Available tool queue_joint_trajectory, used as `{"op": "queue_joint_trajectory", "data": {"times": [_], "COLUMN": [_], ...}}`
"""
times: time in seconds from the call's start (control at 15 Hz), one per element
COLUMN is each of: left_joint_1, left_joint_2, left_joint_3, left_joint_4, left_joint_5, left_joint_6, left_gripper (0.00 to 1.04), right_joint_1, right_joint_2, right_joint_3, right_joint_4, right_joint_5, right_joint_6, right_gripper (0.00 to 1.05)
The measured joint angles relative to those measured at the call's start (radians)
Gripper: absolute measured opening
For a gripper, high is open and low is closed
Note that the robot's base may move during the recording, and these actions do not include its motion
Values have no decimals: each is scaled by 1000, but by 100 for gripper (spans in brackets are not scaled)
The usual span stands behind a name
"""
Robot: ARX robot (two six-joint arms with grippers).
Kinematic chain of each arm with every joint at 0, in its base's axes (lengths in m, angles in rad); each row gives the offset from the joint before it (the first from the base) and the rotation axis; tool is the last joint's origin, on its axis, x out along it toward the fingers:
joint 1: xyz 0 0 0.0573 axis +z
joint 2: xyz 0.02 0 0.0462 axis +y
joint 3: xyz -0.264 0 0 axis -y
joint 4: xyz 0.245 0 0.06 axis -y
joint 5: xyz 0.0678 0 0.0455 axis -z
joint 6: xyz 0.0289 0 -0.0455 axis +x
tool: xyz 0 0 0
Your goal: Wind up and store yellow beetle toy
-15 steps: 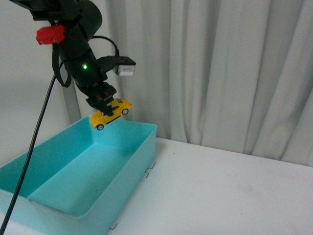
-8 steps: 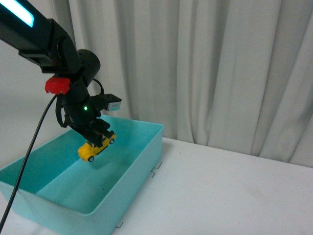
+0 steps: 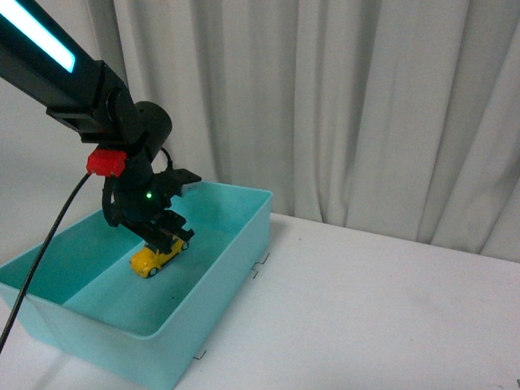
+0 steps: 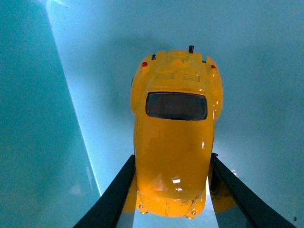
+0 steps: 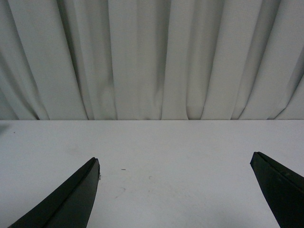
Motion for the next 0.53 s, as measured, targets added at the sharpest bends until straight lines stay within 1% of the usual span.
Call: {"op": "queue_joint_trajectory", "data": {"times": [0.07,0.13,0.2,0.27,0.33,0.4,0.53], "left_joint_1": [0,-2,-2,-2,3,4,22], "left_joint_2": [5,11,11,9,-18,-51,-166], "left_joint_3": [-1,-1,2,21,28,29,28], "left_joint_4": [-10,-36,-51,-71,-82,-79,-29], "left_joint_5": [8,29,51,72,104,130,248], "left_joint_6": [-7,-15,-21,-32,-34,-37,-69], "left_gripper": [52,66,77,91,100,97,98], "right_joint_1": [0,0,0,0,0,0,0], "right_joint_2": [0,0,0,0,0,0,0], "right_joint_3": [0,0,0,0,0,0,0], "right_joint_4": [0,0,0,0,0,0,0], "right_joint_5": [0,0,0,0,0,0,0], "right_joint_6": [0,0,0,0,0,0,0], "right_gripper": [98,98,98,98,98,98,98]}}
